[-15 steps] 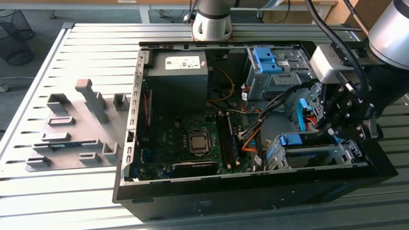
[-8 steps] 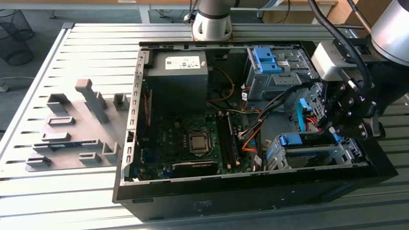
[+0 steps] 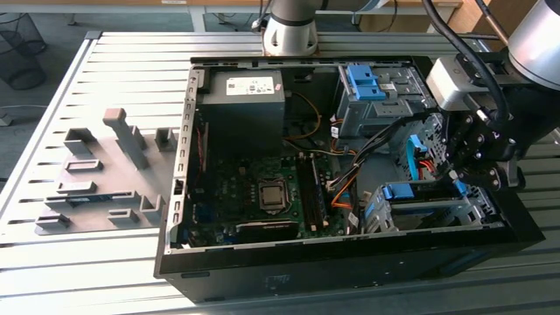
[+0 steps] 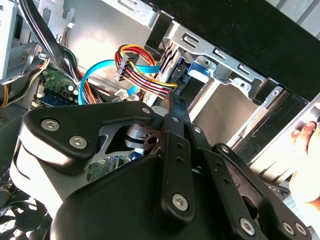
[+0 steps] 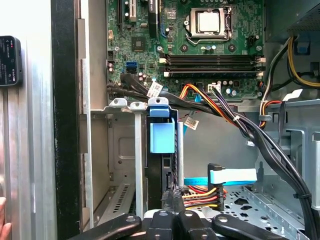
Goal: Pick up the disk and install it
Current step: 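Insert the first disk wire, then insert the second disk wire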
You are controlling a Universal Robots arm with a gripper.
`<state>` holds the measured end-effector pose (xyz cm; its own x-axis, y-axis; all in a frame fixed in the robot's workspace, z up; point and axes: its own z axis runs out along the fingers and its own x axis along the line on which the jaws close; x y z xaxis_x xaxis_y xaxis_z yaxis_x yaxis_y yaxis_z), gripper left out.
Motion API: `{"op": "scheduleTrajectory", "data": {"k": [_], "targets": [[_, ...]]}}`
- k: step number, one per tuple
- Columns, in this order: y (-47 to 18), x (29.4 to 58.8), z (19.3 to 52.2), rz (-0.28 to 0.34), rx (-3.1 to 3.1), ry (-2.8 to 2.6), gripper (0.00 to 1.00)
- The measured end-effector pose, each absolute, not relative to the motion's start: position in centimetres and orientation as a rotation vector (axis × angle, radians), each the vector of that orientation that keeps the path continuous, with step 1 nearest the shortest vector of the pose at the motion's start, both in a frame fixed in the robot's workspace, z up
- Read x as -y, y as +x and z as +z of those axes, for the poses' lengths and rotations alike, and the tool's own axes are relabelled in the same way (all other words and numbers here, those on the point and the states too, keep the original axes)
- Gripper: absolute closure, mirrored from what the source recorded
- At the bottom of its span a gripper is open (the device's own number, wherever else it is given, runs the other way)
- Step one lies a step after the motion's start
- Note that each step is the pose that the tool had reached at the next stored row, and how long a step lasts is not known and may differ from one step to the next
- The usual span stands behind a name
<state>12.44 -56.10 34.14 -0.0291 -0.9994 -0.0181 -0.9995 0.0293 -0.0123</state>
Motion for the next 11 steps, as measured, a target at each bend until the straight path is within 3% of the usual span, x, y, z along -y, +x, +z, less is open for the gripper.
{"op": "scheduleTrajectory", "data": {"k": [11], "targets": [[12.44, 56.10, 34.14, 0.007, -2.238, -2.173, 0.89]]}}
